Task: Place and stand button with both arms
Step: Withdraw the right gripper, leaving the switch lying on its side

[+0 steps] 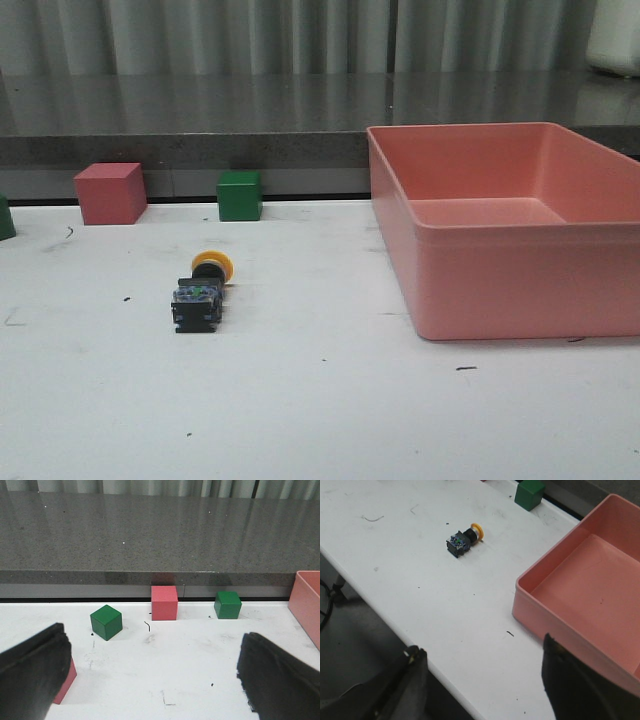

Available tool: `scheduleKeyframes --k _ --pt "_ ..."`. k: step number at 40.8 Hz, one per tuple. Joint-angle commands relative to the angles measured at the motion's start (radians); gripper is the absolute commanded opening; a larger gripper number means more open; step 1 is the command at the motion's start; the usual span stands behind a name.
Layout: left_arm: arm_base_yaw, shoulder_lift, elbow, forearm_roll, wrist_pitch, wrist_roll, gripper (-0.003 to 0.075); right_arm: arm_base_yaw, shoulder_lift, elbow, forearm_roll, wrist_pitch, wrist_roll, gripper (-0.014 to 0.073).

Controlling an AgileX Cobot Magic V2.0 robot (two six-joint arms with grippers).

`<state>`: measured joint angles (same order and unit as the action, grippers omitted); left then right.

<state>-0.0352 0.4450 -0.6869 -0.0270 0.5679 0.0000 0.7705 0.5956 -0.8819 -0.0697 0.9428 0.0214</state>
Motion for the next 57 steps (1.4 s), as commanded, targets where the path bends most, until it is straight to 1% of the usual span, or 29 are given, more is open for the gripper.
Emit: scheduleKeyframes --k 1,10,25,27,31,40,42,45,49,51,54,57 --pt "-0.008 0.013 -0.026 -0.006 -0.079 -0.008 0.065 -0.003 -0.086 0.019 -0.001 -0.089 -0.01 0.0509" --pt "-0.008 0.013 -0.026 -0.006 -0.079 -0.008 0.065 -0.003 -0.202 0.043 -0.001 -0.083 -0.01 0.0509" --pt "-0.008 0.013 -0.026 -0.012 -0.121 -0.008 0.065 -0.003 -0.209 0.043 -0.001 -0.08 -0.01 0.0509" --pt "-0.008 0.013 -0.026 -0.024 -0.135 -0.008 0.065 -0.003 -0.207 0.043 0.001 -0.115 0.011 0.0509" --pt "-0.008 0.018 -0.036 -0.042 -0.143 -0.008 0.065 -0.003 -0.206 0.043 0.0 -0.175 0.011 0.0509" --pt "-0.008 0.118 -0.164 -0.062 -0.004 0.0 0.065 -0.003 -0.206 0.043 0.0 -0.184 0.011 0.0509" --pt "-0.008 0.146 -0.198 -0.079 0.026 0.032 0.065 -0.003 -0.206 0.043 0.0 -0.184 0.011 0.0509" --pt "-0.008 0.192 -0.244 -0.143 0.054 0.105 0.065 -0.003 -0.206 0.043 0.0 -0.184 0.011 0.0509" --pt "-0.008 0.253 -0.29 -0.299 0.078 0.23 0.065 -0.003 -0.206 0.043 0.0 -0.184 0.011 0.0509" --pt "-0.008 0.279 -0.307 -0.36 0.105 0.27 0.065 -0.003 -0.206 0.043 0.0 -0.184 0.011 0.0509" --pt "-0.008 0.325 -0.332 -0.406 0.148 0.298 0.0649 -0.003 -0.206 0.043 0.0 -0.184 0.011 0.0509" --pt "-0.008 0.379 -0.355 -0.408 0.195 0.3 0.0628 -0.003 -0.206 0.043 0.0 -0.184 0.011 0.0509"
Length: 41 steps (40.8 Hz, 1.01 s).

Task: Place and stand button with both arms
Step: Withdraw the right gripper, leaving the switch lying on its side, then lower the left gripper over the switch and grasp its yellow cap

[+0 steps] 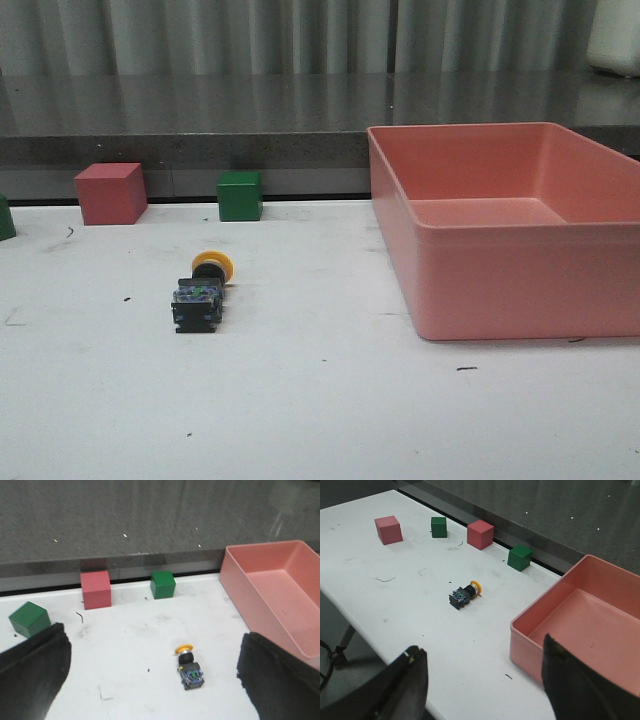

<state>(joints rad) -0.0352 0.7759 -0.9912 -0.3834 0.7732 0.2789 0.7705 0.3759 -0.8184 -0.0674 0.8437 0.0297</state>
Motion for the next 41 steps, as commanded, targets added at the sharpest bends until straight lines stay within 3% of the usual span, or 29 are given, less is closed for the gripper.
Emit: scheduleKeyframes --k 1,6,12,23,31,41 --pt "-0.008 0.061 -0.055 -0.051 0.004 0.021 0.062 -0.003 0.013 -0.021 -0.002 -0.085 0.003 0.0509" --pt "-0.076 0.133 -0.081 -0.042 0.028 0.023 0.0596 -0.003 0.013 -0.021 -0.002 -0.085 0.003 0.0509" --pt "-0.24 0.21 -0.095 0.106 0.026 0.01 0.0596 -0.003 0.013 -0.021 -0.002 -0.085 0.003 0.0509" --pt "-0.468 0.446 -0.171 0.416 0.07 -0.352 0.0596 -0.003 0.013 -0.021 -0.002 -0.085 0.003 0.0509" --pt "-0.538 0.678 -0.315 0.573 0.179 -0.577 0.0596 -0.003 0.013 -0.021 -0.002 -0.085 0.003 0.0509" --pt "-0.542 0.89 -0.463 0.59 0.199 -0.709 0.0596 -0.003 0.013 -0.021 -0.002 -0.085 0.003 0.0509"
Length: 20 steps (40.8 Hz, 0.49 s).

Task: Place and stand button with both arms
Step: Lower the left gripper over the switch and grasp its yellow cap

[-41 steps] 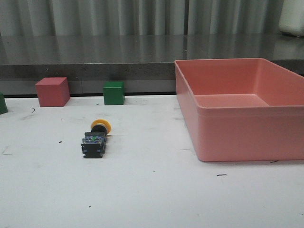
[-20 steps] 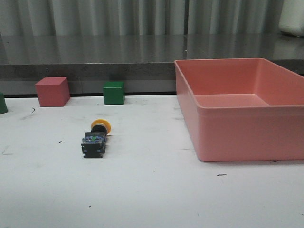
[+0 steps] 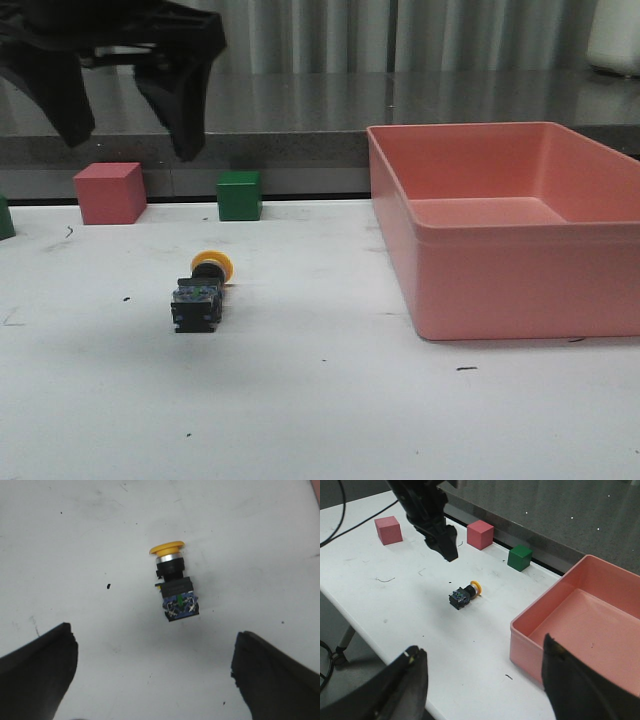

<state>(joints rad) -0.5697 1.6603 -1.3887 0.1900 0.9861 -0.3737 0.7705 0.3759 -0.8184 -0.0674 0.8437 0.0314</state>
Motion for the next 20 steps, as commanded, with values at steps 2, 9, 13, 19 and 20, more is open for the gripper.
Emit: scheduleKeyframes --k 2,9,13,19,20 --pt "-0.007 0.041 -0.088 0.017 -0.014 -0.072 0.0596 -0.003 0.013 -0.021 -0.002 -0.085 0.001 0.0509" --pt "-0.007 0.149 -0.142 0.017 -0.012 -0.117 0.0596 -0.003 0.013 -0.021 -0.002 -0.085 0.001 0.0509" --pt "0.002 0.2 -0.163 0.015 -0.014 -0.138 0.0596 -0.003 0.013 -0.021 -0.002 -0.085 0.001 0.0509" --pt "0.036 0.253 -0.172 -0.038 -0.024 -0.14 0.0596 -0.003 0.013 -0.021 -0.002 -0.085 0.001 0.0509" --pt "0.042 0.26 -0.172 -0.043 -0.025 -0.14 0.0596 -0.003 0.013 -0.021 -0.002 -0.085 0.001 0.0509"
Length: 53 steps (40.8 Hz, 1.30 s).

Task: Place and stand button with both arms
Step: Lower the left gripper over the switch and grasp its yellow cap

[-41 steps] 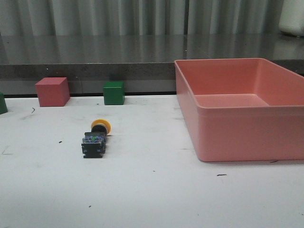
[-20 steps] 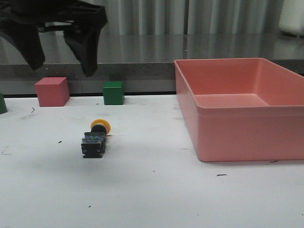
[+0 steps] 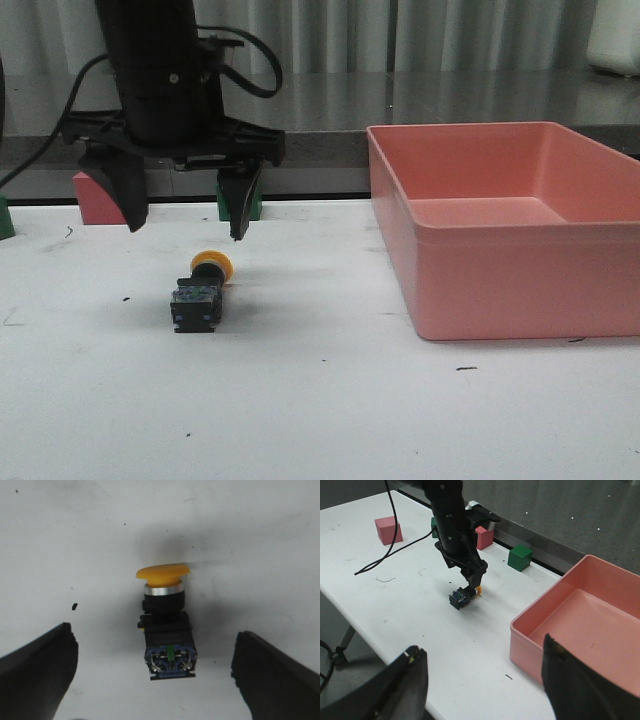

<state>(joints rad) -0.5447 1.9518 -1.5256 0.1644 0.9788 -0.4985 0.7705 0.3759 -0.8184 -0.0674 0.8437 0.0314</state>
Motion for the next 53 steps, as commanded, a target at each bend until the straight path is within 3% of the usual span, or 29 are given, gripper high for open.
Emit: scheduleKeyframes --k 1,30,36,46,53 --pt "0.019 -0.026 -0.035 -0.023 -0.026 -0.016 0.0596 -0.003 0.013 -0.021 -0.002 -0.085 0.001 0.0509" --pt "0.037 0.109 -0.035 -0.08 -0.199 -0.016 0.0594 -0.003 0.013 -0.021 -0.002 -0.085 0.001 0.0509" --pt "0.037 0.109 -0.035 -0.082 -0.206 -0.016 0.0521 -0.003 0.013 -0.021 -0.002 -0.085 0.001 0.0509" --pt "0.037 0.109 -0.035 -0.082 -0.209 -0.016 0.0317 -0.003 0.013 -0.021 -0.002 -0.085 0.001 0.0509" --pt "0.037 0.109 -0.035 -0.078 -0.203 -0.016 0.0243 -0.003 0.013 -0.021 -0.002 -0.085 0.001 0.0509"
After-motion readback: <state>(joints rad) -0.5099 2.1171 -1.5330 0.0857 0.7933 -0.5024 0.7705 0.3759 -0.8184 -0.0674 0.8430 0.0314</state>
